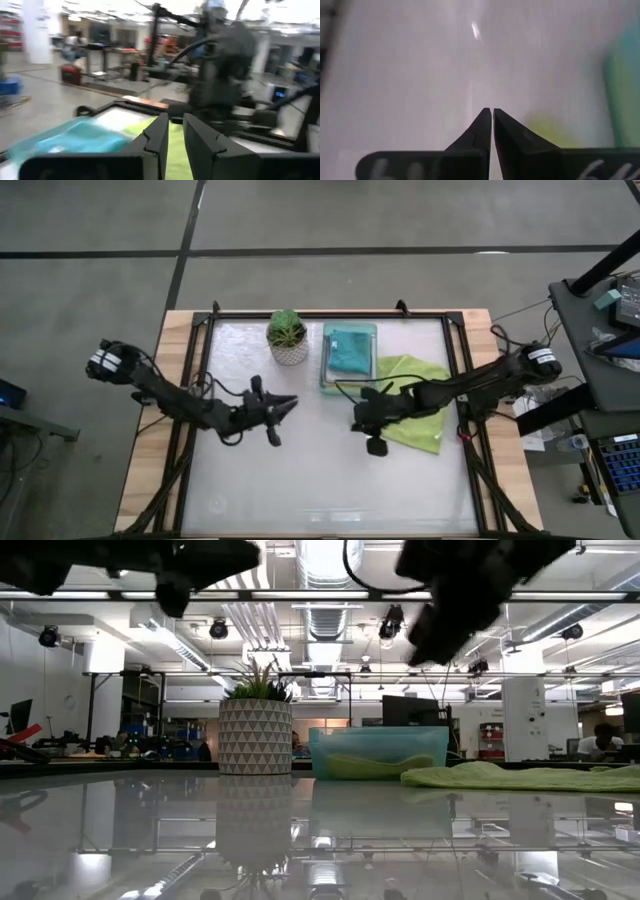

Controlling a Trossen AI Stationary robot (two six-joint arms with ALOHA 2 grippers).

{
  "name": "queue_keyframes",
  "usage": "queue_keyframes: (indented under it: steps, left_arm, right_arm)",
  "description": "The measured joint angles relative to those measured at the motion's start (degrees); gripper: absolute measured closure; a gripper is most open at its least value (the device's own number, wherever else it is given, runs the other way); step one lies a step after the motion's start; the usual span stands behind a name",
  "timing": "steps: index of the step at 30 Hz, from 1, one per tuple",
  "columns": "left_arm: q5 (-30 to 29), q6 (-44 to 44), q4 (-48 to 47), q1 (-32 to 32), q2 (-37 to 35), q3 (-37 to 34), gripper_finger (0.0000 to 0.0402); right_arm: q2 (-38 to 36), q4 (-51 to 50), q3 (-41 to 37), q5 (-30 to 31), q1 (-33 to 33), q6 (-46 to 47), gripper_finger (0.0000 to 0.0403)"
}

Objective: Fold microfiber towels
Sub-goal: Fold the green microfiber cloth

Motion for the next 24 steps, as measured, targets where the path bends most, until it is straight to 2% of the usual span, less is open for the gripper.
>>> queue_keyframes:
  steps: [3,7,13,17,24]
  left_arm:
    - [3.6,0.0,-2.8,-0.7,3.5,2.4,0.0357]
    - [4.4,2.9,-3.1,-0.6,8.0,4.0,0.0357]
    - [4.1,4.7,-3.1,-0.4,11.2,5.0,0.0357]
    - [4.0,6.8,-2.8,0.2,11.0,5.2,0.0357]
    - [3.5,19.2,-2.5,2.8,9.3,7.7,0.0357]
  right_arm:
    - [0.0,-13.1,1.7,0.6,1.4,6.5,0.039]
    - [0.0,-19.4,0.8,0.0,2.8,8.2,0.039]
    - [0.1,-30.0,0.4,0.1,2.8,18.0,0.0382]
    - [0.1,-30.4,0.3,0.2,2.8,22.0,0.0344]
    - [0.1,-28.0,-0.1,1.3,1.3,24.1,0.0237]
